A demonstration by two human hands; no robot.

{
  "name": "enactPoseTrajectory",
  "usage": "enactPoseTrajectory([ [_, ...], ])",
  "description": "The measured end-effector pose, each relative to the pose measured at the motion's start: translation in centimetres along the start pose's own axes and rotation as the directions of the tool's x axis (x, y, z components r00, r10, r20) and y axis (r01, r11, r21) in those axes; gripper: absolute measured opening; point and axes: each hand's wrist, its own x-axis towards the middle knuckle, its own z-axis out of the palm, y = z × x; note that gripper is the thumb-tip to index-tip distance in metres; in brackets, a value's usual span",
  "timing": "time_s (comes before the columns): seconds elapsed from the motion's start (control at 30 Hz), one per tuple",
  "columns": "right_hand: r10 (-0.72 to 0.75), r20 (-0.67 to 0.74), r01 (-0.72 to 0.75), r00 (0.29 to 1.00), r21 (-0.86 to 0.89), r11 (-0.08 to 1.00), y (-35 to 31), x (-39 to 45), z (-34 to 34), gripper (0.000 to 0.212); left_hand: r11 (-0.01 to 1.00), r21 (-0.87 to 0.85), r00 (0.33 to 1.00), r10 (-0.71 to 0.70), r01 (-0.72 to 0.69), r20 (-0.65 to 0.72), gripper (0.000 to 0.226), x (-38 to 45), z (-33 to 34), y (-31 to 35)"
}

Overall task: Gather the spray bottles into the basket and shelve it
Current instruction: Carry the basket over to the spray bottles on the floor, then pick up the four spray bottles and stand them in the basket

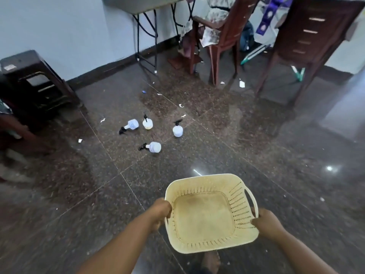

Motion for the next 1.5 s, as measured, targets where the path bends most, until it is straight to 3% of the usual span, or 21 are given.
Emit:
enactPoseTrajectory([
  [0.33, 0.069, 0.069, -0.068, 0.995, -0.011, 0.998, -17.5, 12.5, -0.9, 0.032, 0.994, -0.093, 0.997, -0.058, 0.053, -0.057, 0.029, 11.7, -10.1, 11.6],
  [0.5, 0.114, 0.024, -0.113, 0.993, -0.040, 0.993, -24.8, 19.5, -1.4, 0.022, 0.999, 0.029, 1.000, 0.017, -0.017, 0.019, 0.035, 20.7, -15.1, 18.8],
  [0.63, 0.140, -0.010, -0.140, 0.990, -0.001, 0.990, -29.3, 24.4, -2.4, 0.020, 0.980, 0.179, 0.992, 0.066, -0.084, 0.106, 0.021, 25.9, -17.5, 25.7],
  [0.77, 0.193, 0.018, -0.192, 0.981, -0.025, 0.981, -33.3, 30.2, -3.2, 0.015, 0.944, 0.303, 0.980, 0.076, -0.130, 0.184, 0.022, 31.7, -19.2, 30.7],
  [1.0, 0.286, 0.097, -0.291, 0.953, 0.042, 0.956, -36.3, 43.5, -0.2, 0.018, 0.915, 0.389, 0.977, 0.025, -0.107, 0.211, 0.039, 44.9, -20.7, 34.2],
  [1.13, 0.356, 0.092, -0.366, 0.930, 0.127, 0.922, -35.5, 50.6, 3.3, 0.022, 0.884, 0.468, 0.990, -0.082, 0.017, 0.119, 0.051, 52.9, -19.7, 33.2],
  [1.37, 0.424, 0.090, -0.432, 0.901, 0.107, 0.895, -31.7, 62.8, 9.9, 0.029, 0.864, 0.502, 0.992, -0.099, 0.044, 0.084, 0.023, 65.7, -17.3, 29.7],
  [1.5, 0.498, 0.057, -0.501, 0.865, 0.073, 0.862, -30.2, 67.6, 13.2, 0.025, 0.855, 0.515, 0.981, -0.148, 0.064, 0.125, 0.044, 71.8, -16.5, 27.0],
])
